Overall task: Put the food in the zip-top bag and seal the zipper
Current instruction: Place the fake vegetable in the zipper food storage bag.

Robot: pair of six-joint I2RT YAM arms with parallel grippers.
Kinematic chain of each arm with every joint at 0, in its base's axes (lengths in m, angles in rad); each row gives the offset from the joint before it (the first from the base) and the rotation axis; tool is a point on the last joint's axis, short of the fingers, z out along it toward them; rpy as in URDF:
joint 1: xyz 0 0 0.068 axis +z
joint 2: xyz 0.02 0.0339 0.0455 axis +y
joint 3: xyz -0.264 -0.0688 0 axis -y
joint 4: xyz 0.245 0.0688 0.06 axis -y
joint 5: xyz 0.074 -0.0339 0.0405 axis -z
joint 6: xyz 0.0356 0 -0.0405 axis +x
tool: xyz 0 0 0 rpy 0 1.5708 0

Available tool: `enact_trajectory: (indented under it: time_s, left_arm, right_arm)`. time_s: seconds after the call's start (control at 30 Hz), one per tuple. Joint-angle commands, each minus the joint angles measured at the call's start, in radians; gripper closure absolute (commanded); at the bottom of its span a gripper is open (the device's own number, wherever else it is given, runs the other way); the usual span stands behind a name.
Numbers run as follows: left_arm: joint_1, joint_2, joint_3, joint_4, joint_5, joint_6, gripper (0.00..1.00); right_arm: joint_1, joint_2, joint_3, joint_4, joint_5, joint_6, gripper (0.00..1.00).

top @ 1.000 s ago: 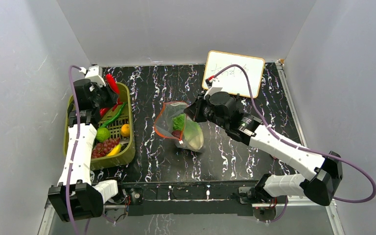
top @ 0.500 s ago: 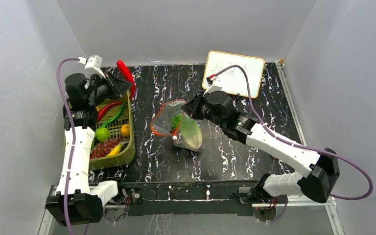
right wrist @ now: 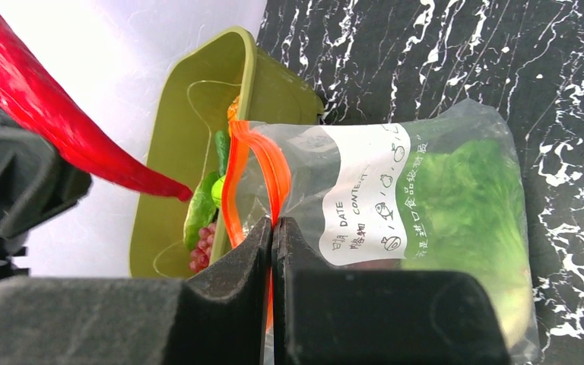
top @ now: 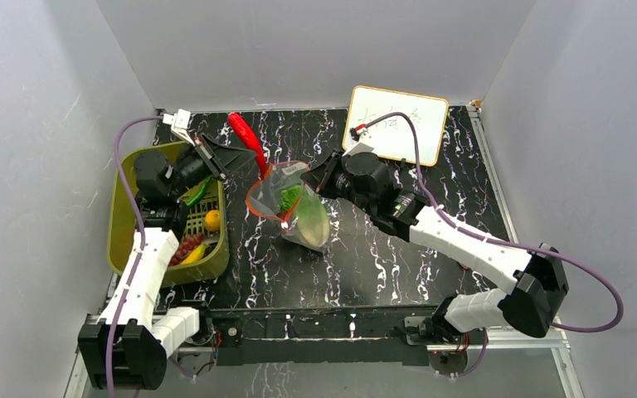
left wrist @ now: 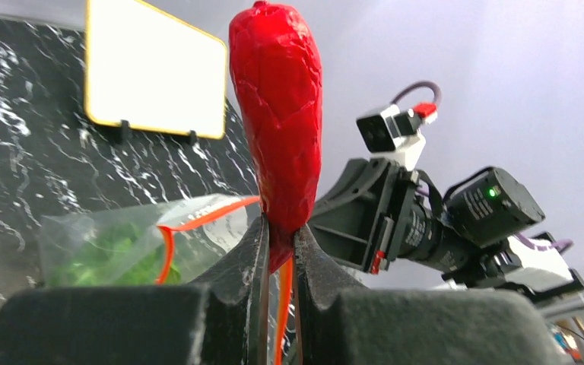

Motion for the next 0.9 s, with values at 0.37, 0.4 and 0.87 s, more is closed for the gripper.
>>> enact_trajectory:
  time_s: [0.37, 0.4, 0.87]
  left_arm:
    - [-0.144, -0.076, -0.218, 0.233, -0.062, -0.109, 1.0]
    - [-0.151, -0.079, -0.225, 0.232, -0.064, -0.108, 1.0]
    - [-0.213, -0.106, -0.265, 0.062, -0.079, 0.017, 1.0]
  right_arm:
    - [-0.001, -0.001, 0.065, 0.144, 0.03, 0.078, 1.0]
    - [-0.001, 0.001, 0.066, 0.144, 0.032, 0.078, 1.0]
    - [-0.001, 0.015, 0.075, 0.149, 0.033, 0.077, 1.0]
